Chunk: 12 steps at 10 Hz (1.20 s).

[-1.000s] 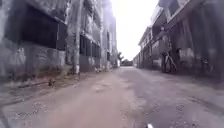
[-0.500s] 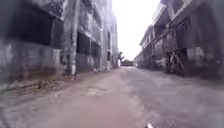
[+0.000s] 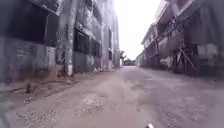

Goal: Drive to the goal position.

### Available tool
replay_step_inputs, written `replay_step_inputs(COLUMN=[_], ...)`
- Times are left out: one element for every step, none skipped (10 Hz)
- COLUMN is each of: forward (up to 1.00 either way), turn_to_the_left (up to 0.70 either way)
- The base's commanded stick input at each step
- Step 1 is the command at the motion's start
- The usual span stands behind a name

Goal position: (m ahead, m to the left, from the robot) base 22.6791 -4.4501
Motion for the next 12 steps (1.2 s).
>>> replay_step_inputs(forward=[1.0,1.0,1.0,1.0,1.0,1.0,1.0,1.0,1.0,1.0,1.0,1.0], turn_to_the_left=[0.0,0.0,0.0,0.0,0.0,0.0,-0.02,-0.27,-0.4,-0.4,0.0,0.0])
